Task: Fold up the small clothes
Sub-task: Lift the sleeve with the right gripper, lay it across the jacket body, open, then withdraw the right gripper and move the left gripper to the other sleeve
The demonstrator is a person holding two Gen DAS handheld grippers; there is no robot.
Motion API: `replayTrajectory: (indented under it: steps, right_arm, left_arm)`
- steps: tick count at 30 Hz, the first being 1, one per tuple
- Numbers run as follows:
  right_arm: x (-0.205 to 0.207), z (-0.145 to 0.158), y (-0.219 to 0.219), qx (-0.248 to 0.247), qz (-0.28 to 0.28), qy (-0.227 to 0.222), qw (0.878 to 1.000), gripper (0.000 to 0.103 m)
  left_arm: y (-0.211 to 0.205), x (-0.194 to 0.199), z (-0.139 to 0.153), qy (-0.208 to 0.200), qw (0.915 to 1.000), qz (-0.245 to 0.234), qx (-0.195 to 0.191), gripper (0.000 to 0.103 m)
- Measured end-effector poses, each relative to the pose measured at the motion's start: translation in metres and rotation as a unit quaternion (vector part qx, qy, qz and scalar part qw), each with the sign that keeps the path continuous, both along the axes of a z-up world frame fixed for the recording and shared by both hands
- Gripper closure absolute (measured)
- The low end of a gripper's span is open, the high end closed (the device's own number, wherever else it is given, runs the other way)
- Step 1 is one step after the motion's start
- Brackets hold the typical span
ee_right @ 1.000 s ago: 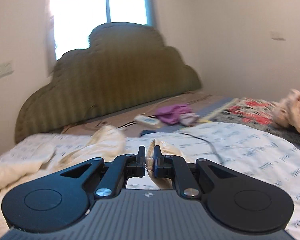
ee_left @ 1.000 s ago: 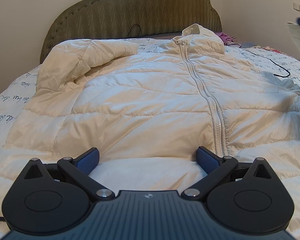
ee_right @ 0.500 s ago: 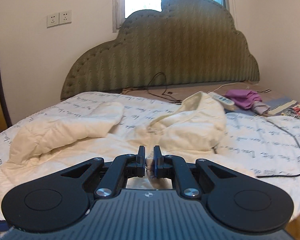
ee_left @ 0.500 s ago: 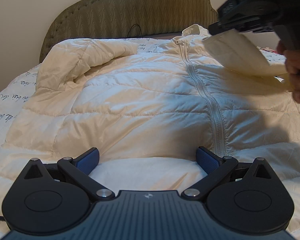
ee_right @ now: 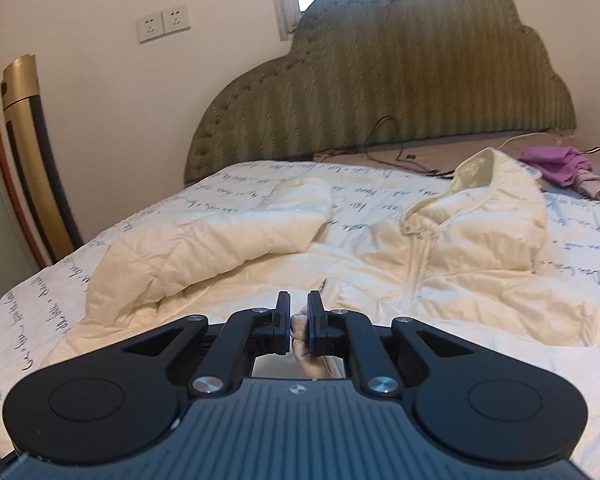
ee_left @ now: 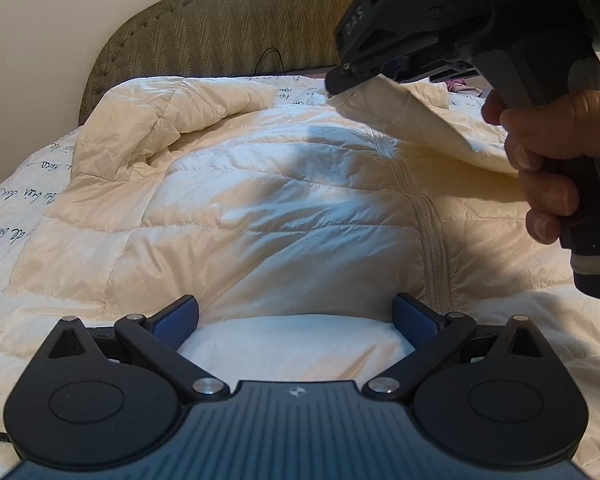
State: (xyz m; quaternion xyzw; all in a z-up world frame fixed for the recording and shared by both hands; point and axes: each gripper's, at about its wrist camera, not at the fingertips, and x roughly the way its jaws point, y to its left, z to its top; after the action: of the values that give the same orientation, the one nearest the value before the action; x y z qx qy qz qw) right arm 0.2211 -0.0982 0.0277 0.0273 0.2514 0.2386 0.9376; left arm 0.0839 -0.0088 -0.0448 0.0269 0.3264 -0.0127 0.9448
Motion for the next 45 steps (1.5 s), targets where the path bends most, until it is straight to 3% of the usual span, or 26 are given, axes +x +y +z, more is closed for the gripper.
replayTrajectory:
  steps: [17,20,22,23,25,29,32,34,37,38,41,45]
  right_arm:
    - [0.018,-0.007,0.052,-0.024,0.082,0.026,0.996,0.089]
    - [0.023,-0.012,0.057,-0.022,0.093,0.043,0.994,0.082]
    - [0.028,-0.016,0.056,-0.009,0.101,0.068,0.993,0.067]
    - [0.028,-0.016,0.054,0.001,0.105,0.076,0.992,0.055]
    - [0.024,-0.009,0.046,0.016,0.110,0.066,0.992,0.051]
    - [0.019,0.010,0.018,0.022,0.077,0.041,0.996,0.051]
    - [0.020,0.010,-0.002,-0.004,0.025,0.039,0.999,0.050]
    - [0.025,-0.003,-0.012,-0.017,-0.003,0.066,0.998,0.049]
    - [0.035,-0.034,-0.011,-0.032,-0.003,0.142,0.989,0.049]
    - [0.034,-0.040,-0.007,-0.038,0.003,0.147,0.988,0.048]
    - [0.023,-0.042,0.006,-0.043,0.034,0.122,0.991,0.048]
    - [0.009,-0.022,-0.004,0.004,0.052,0.090,0.995,0.046]
  left_arm:
    - [0.000,0.000,0.000,0.000,1.0000,0.000,0.000,0.000]
    - [0.000,0.000,0.000,0.000,1.0000,0.000,0.000,0.000]
    - [0.000,0.000,0.000,0.000,1.0000,0.000,-0.001,0.000]
    - [0.000,0.000,0.000,0.000,1.0000,0.000,-0.001,0.000]
    - [0.000,0.000,0.000,0.000,1.0000,0.000,0.000,0.000]
    - [0.000,0.000,0.000,0.000,1.0000,0.000,0.000,0.000]
    - [0.000,0.000,0.000,0.000,1.0000,0.000,0.000,0.000]
    - [0.000,0.000,0.000,0.000,1.0000,0.000,0.000,0.000]
    - [0.000,0.000,0.000,0.000,1.0000,0.000,-0.001,0.000]
    - [0.000,0.000,0.000,0.000,1.0000,0.000,-0.001,0.000]
    - [0.000,0.000,0.000,0.000,1.0000,0.000,-0.002,0.000]
    - [0.000,0.000,0.000,0.000,1.0000,0.000,-0.002,0.000]
